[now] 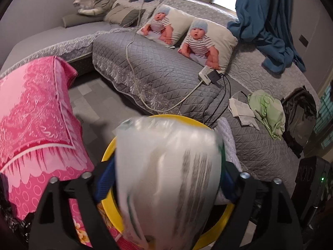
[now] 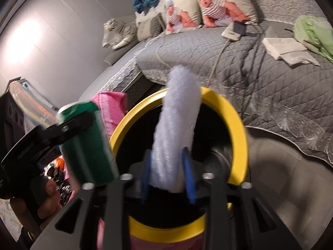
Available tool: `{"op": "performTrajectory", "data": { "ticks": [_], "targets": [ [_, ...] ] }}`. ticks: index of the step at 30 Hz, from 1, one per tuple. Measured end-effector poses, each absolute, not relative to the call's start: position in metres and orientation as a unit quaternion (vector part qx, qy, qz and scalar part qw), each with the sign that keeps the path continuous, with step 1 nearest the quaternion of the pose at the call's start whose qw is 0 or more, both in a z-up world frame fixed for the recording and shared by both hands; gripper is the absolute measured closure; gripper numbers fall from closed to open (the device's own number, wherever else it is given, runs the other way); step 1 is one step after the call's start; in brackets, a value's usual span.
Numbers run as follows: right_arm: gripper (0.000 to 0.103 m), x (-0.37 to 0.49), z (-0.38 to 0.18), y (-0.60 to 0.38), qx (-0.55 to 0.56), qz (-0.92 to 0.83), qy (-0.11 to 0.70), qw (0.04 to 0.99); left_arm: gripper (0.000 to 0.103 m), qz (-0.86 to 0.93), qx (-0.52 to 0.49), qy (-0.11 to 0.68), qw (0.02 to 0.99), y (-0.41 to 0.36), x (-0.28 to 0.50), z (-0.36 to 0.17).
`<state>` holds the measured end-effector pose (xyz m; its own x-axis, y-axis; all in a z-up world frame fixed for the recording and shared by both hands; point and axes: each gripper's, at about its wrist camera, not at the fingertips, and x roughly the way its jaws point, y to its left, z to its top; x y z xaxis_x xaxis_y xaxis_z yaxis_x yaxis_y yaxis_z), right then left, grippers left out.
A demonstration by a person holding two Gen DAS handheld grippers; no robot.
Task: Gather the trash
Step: 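Carry both items over the yellow bin and open both grippers to drop them, then grasp the white milk carton with the right gripper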
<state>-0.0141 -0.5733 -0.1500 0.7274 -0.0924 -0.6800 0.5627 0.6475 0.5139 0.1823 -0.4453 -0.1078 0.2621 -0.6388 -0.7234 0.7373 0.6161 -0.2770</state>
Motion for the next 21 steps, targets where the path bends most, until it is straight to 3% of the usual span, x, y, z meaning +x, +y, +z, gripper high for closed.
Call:
{"op": "performTrajectory", "data": {
  "ticks": [1,2,5,12,21],
  "targets": [
    [0.05,-0.016,-0.149,-0.573,0.374,-0.199,0.311,0.851,0.017,-0.429,0.048,0.429,0.793,-0.441,0.185,-0.108],
    [0.047,-0.021,-0.148,-0.574,0.377,-0.208,0.304,0.85,0.017,-0.426,0.043,0.432,0.794,-0.437,0.187,-0.109],
    [0.046,-0.027,-0.143,-0.574,0.378,-0.213,0.295,0.851,0.012,-0.42,0.031,0.429,0.799,-0.428,0.19,-0.102],
    [0.046,-0.036,-0.116,-0.558,0.357,-0.215,0.265,0.869,0.012,-0.416,0.005,0.364,0.834,-0.393,0.175,-0.05],
    [0.041,-0.043,-0.063,-0.514,0.291,-0.167,0.189,0.923,0.009,-0.392,-0.07,0.214,0.892,-0.226,0.157,0.059]
  ]
}}
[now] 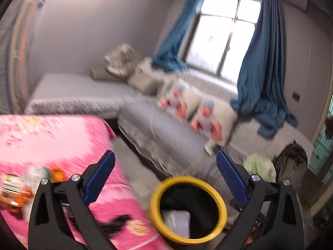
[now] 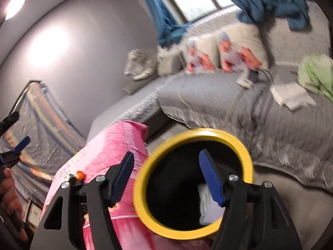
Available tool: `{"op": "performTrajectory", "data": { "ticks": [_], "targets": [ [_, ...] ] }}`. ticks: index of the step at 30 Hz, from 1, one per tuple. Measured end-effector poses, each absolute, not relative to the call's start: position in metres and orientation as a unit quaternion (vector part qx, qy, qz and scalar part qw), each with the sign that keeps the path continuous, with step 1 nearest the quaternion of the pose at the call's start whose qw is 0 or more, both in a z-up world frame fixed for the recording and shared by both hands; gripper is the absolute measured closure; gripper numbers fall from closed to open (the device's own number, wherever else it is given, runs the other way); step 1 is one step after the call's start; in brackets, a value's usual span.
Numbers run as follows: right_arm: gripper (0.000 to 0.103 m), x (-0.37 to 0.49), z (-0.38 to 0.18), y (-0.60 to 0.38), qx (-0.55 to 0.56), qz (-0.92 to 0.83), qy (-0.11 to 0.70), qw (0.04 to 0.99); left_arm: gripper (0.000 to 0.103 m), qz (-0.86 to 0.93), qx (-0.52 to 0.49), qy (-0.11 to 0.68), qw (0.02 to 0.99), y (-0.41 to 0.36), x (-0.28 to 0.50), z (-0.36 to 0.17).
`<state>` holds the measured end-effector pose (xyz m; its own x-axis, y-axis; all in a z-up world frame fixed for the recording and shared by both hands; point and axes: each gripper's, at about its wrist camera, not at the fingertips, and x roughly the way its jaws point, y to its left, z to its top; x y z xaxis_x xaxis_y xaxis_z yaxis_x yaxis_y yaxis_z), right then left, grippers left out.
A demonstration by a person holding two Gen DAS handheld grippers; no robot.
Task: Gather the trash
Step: 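Grasp the white milk carton with the right gripper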
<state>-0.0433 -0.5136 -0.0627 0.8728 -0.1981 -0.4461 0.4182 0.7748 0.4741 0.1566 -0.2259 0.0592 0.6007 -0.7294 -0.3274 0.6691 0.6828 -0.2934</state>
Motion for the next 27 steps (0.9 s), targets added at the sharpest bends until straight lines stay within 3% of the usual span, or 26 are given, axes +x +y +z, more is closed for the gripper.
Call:
{"op": "performTrajectory", "data": {
  "ticks": [6,13,21,27],
  "targets": [
    [0.035,-0.029,-0.035,-0.458,0.223,-0.035,0.177,0.958,0.008,-0.278,-0.075,0.15,0.946,-0.093,0.138,0.061],
    [0.029,0.019,-0.039,-0.336,0.133,0.155,0.286,0.936,0.008,-0.124,-0.067,0.171,0.975,0.008,0.112,0.008],
    [0.029,0.049,-0.066,-0.18,0.007,0.256,0.418,0.872,0.008,-0.076,-0.063,0.179,0.979,0.061,0.091,-0.026],
    [0.029,0.075,-0.087,-0.144,-0.024,0.228,0.472,0.851,0.008,-0.09,-0.062,0.182,0.977,0.074,0.086,-0.042]
  ]
}}
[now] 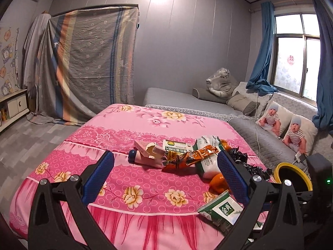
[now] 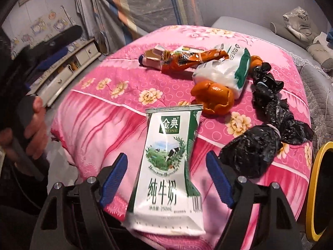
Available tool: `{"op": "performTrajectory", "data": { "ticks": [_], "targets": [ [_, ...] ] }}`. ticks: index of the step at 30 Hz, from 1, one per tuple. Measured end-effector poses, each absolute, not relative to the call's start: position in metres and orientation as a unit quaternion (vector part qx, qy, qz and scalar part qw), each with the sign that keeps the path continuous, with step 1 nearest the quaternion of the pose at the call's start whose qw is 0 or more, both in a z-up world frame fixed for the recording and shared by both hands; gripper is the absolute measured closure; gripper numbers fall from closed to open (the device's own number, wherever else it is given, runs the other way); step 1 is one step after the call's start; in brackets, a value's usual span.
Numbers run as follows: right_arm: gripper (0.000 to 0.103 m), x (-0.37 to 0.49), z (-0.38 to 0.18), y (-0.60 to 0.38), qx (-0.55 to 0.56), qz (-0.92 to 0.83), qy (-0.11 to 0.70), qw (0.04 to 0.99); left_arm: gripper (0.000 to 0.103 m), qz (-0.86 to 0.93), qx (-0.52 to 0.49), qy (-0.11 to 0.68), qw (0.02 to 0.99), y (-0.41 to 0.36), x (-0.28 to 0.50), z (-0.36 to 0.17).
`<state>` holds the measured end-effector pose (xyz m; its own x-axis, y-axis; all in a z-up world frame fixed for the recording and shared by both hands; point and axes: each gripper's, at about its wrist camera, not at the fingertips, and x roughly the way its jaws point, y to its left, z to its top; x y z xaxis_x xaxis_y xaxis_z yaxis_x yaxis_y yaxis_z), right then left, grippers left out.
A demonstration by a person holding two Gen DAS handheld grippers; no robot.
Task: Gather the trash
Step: 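Grasp the white milk carton with the right gripper, then grasp the black plastic bag with the left gripper while the right holds the carton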
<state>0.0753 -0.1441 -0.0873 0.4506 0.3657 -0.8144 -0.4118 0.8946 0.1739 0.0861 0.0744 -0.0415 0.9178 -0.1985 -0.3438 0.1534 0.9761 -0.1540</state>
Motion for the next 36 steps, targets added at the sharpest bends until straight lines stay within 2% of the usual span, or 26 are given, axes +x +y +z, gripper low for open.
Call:
{"op": "performTrajectory", "data": {
  "ticks": [15,16,18,22,28,36],
  "targets": [
    [0.03,0.106,-0.126,-0.124,-0.021,0.2,0.532,0.823,0.008,-0.082,-0.098,0.214,0.968,0.1,0.093,-0.07],
    [0.031,0.107,-0.127,-0.122,-0.019,0.202,0.534,0.821,0.008,-0.081,-0.101,0.215,0.968,0.1,0.093,-0.07],
    [0.045,0.108,-0.129,-0.119,-0.027,0.203,0.534,0.82,0.008,-0.077,-0.104,0.215,0.968,0.102,0.093,-0.07],
    [0.048,0.11,-0.13,-0.12,-0.022,0.211,0.533,0.819,0.008,-0.077,-0.103,0.217,0.968,0.1,0.093,-0.069],
    [0.049,0.106,-0.093,-0.16,0.053,0.232,0.487,0.84,0.008,-0.11,-0.081,0.218,0.966,0.081,0.091,-0.064],
    [0.049,0.073,-0.027,-0.303,0.184,0.12,0.356,0.908,0.008,-0.243,0.012,0.27,0.932,-0.005,0.102,-0.071]
  ]
}}
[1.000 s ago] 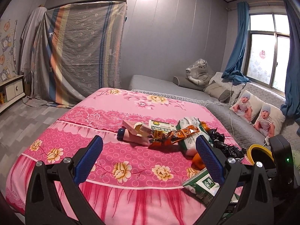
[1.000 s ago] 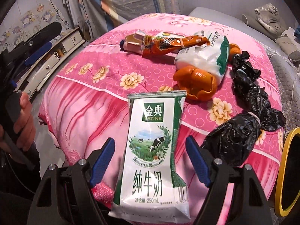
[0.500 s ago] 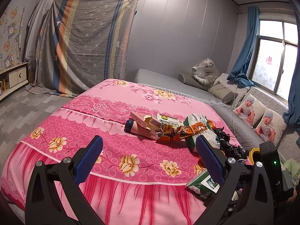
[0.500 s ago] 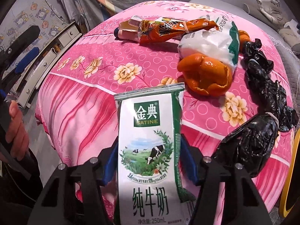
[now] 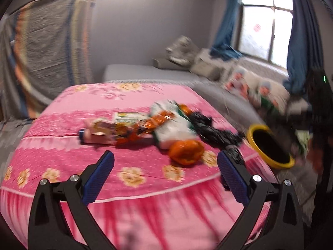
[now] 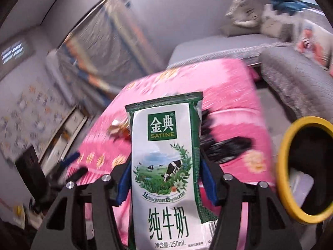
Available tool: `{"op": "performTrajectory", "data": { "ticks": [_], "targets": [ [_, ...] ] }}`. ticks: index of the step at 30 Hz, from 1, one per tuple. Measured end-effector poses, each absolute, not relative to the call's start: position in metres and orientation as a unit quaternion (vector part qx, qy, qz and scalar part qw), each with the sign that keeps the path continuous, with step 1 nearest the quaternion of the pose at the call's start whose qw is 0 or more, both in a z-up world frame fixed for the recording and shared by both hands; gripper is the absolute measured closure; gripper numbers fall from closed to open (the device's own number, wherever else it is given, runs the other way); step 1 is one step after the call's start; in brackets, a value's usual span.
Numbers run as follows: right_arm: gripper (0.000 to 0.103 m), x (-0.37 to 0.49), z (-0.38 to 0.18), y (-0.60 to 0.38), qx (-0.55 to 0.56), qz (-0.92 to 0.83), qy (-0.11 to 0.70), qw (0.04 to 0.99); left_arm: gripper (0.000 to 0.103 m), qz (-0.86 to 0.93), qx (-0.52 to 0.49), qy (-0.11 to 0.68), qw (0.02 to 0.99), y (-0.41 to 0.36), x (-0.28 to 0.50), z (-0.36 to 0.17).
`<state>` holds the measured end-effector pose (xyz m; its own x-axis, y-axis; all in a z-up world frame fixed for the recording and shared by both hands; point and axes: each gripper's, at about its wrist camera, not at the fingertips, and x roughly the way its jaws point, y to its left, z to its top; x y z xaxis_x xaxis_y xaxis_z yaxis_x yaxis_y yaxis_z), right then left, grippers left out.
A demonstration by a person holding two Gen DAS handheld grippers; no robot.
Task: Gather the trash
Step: 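Grasp the black plastic bag with the left gripper while the right holds the carton, then move both grippers over the yellow bin and release the bag and carton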
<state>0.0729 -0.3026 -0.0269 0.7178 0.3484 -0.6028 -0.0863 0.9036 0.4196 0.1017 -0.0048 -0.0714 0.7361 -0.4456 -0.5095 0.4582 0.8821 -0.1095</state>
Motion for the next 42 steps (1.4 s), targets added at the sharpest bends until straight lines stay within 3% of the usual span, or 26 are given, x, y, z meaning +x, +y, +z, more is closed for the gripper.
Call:
{"op": "performTrajectory", "data": {
  "ticks": [13,15,18,20,23,34,42],
  "targets": [
    [0.048,0.041,-0.06,-0.383,0.266,0.088,0.345,0.896,0.009,-0.34,0.115,0.387,0.849,-0.145,0.142,-0.127],
    [0.048,0.038,-0.062,-0.389,0.275,0.091,0.343,0.894,0.014,-0.342,0.122,0.399,0.842,-0.154,0.149,-0.135],
    [0.048,0.037,-0.068,-0.395,0.283,0.09,0.345,0.891,0.034,-0.341,0.122,0.424,0.83,-0.164,0.162,-0.146],
    [0.048,0.037,-0.07,-0.398,0.288,0.089,0.346,0.888,0.057,-0.343,0.109,0.44,0.822,-0.166,0.168,-0.15],
    [0.048,0.036,-0.072,-0.399,0.292,0.086,0.348,0.887,0.075,-0.343,0.094,0.436,0.827,-0.161,0.169,-0.148],
    [0.048,0.031,-0.063,-0.398,0.29,0.08,0.336,0.893,0.079,-0.354,-0.003,0.317,0.88,-0.099,0.14,-0.088],
    [0.048,0.016,-0.042,-0.415,0.281,0.042,0.293,0.913,0.079,-0.363,0.001,0.28,0.889,-0.122,0.139,-0.054]
  ]
}}
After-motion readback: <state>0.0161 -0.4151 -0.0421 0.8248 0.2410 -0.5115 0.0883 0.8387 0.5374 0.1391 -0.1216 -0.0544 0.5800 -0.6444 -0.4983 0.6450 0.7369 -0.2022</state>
